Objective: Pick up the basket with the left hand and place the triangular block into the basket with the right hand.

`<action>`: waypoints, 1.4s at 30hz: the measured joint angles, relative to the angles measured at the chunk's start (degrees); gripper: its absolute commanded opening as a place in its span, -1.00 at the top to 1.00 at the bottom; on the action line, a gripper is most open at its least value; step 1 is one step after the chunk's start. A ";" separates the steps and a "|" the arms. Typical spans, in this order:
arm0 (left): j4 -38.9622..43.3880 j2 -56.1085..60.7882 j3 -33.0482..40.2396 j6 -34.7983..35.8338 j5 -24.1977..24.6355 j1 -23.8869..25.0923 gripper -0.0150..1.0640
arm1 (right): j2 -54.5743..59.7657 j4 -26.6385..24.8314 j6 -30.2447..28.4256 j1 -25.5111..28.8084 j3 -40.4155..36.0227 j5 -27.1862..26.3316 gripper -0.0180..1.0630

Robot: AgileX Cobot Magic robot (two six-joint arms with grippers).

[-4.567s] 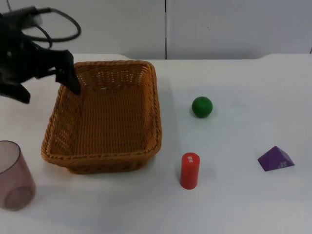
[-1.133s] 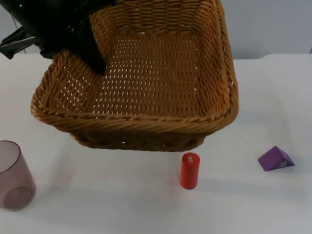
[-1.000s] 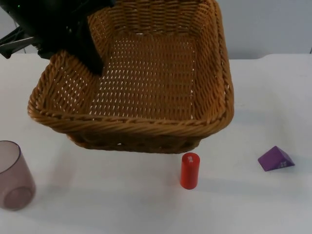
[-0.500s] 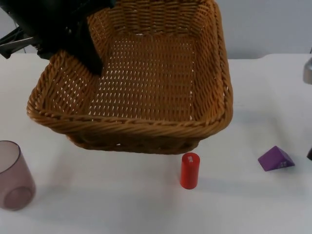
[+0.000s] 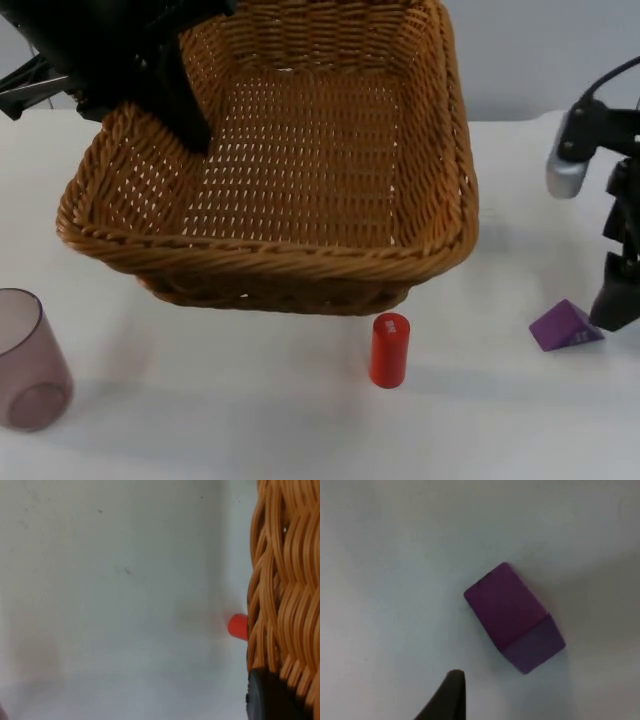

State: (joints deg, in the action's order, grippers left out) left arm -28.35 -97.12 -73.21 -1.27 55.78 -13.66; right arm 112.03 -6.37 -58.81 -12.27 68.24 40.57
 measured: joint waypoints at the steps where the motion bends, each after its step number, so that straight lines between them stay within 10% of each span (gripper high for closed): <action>1: 0.00 0.00 0.00 0.00 0.00 0.00 0.97 | 0.37 0.37 -0.82 -0.50 0.37 0.00 -0.97; 19: 0.00 0.00 0.00 0.00 0.00 0.00 0.97 | 6.92 4.89 -7.53 -4.06 0.64 -0.70 -0.89; 27: 0.00 0.00 0.00 0.00 0.00 0.00 0.97 | 6.92 4.89 -7.77 -4.06 0.64 -0.58 0.00; 31: 0.00 0.00 0.00 0.00 0.00 0.00 0.97 | 6.92 4.89 -7.32 -4.06 0.64 -0.96 0.83; 42: 0.00 0.00 0.00 0.08 0.10 0.00 0.97 | 6.81 4.89 6.04 -4.06 0.64 -4.17 0.97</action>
State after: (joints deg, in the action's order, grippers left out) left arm -28.35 -97.12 -73.21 -1.19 55.88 -13.66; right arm 118.85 -1.48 -52.78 -16.33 68.89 36.39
